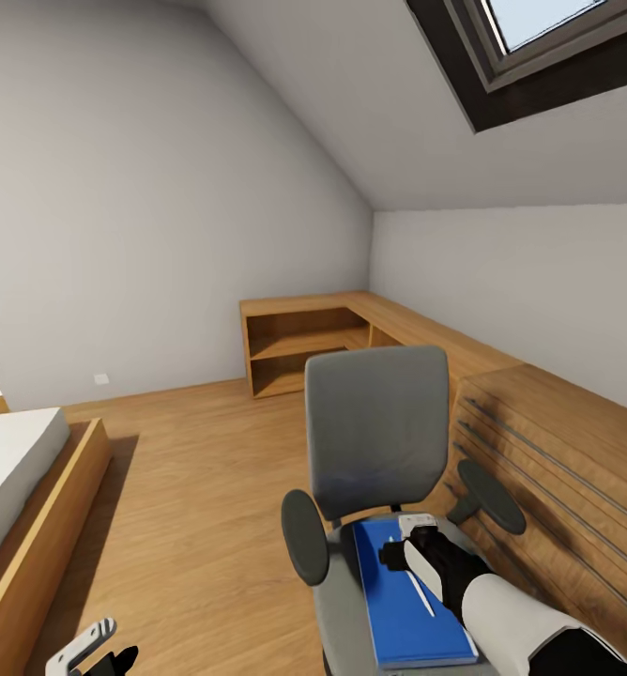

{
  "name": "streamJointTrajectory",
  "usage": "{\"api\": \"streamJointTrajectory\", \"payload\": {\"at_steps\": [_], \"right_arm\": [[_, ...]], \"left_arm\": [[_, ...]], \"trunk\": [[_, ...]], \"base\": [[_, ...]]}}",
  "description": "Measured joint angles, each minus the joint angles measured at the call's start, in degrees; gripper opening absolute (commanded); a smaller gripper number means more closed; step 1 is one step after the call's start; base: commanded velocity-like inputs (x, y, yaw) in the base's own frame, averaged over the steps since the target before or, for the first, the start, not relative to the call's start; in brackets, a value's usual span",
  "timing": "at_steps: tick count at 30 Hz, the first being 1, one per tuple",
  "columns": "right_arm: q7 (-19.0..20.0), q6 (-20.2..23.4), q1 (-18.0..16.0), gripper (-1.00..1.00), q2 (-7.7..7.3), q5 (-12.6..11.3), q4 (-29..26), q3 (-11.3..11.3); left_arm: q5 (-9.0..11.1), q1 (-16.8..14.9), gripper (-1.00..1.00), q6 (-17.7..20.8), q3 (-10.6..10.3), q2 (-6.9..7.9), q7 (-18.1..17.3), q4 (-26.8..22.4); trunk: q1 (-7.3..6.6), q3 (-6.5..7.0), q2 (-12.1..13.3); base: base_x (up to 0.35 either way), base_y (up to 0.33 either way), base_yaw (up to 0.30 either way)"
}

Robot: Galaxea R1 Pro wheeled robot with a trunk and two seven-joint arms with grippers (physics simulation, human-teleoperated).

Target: In the bedroom, organize the workspace by keeping the computer under the desk, ensuring the monitor is on the desk, placing the keyboard on the desk next to the monitor, placing the mouse on the desk next to the keyboard, moving the folder from the swivel chair onto the desk next to the mouse, stacking the notebook on top of the folder with the pen on top of the notebook, and positioning the swivel chair next to the desk.

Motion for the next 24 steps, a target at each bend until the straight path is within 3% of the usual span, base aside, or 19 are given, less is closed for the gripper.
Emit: {"api": "streamJointTrajectory", "payload": {"at_steps": [10,24], "right_arm": [[0.0,0.0,0.0,1.0,0.05,0.0,0.0,0.0],[0.0,-0.1,0.0,1.0,0.06,0.0,0.0,0.1]], "left_arm": [[0.0,0.0,1.0,0.0,0.0,0.01,0.0,0.0],[0.0,0.0,1.0,0.0,0.0,0.05,0.0,0.0]], "trunk": [[1.76,-1.44,-3.2],[2.42,-1.98,-4.4]], "base": [[0.0,0.0,0.0],[0.0,0.0,0.0]]}}
